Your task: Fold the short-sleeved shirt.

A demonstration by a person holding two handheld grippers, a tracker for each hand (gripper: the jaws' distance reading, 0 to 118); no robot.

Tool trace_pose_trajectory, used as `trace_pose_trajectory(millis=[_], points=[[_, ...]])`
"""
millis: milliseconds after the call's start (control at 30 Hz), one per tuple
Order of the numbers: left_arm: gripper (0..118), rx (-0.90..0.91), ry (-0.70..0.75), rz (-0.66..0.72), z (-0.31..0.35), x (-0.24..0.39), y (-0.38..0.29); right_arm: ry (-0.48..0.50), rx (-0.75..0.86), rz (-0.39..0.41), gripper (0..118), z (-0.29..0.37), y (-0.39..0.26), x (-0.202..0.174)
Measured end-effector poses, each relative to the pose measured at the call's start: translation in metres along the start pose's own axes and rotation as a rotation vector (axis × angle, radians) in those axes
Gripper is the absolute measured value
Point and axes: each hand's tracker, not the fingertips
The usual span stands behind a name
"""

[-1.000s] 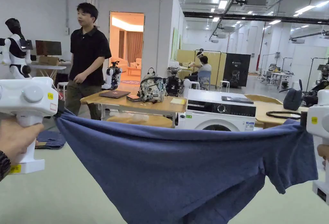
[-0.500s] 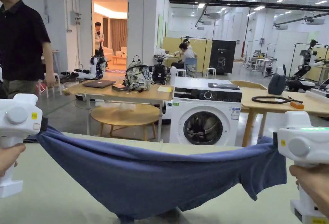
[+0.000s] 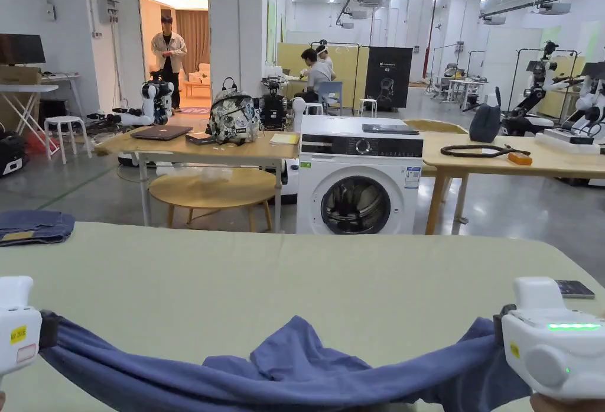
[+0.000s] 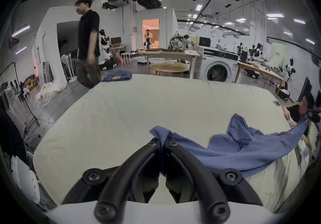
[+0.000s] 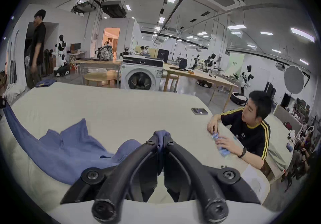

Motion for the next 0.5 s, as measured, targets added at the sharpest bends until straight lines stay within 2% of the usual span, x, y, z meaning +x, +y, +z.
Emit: trace_pose_trajectory(millis=[267, 500], points=[[0, -0.113, -0.014, 0.043, 0.039, 0.0, -0.117, 0.017, -0.119, 0.006, 3, 0.027, -0.094, 0.006], [0, -0.238, 0.013, 0.053, 0.015, -0.017, -0.191, 0.009, -0.203, 0.009, 3, 0.021, -0.156, 0.004]])
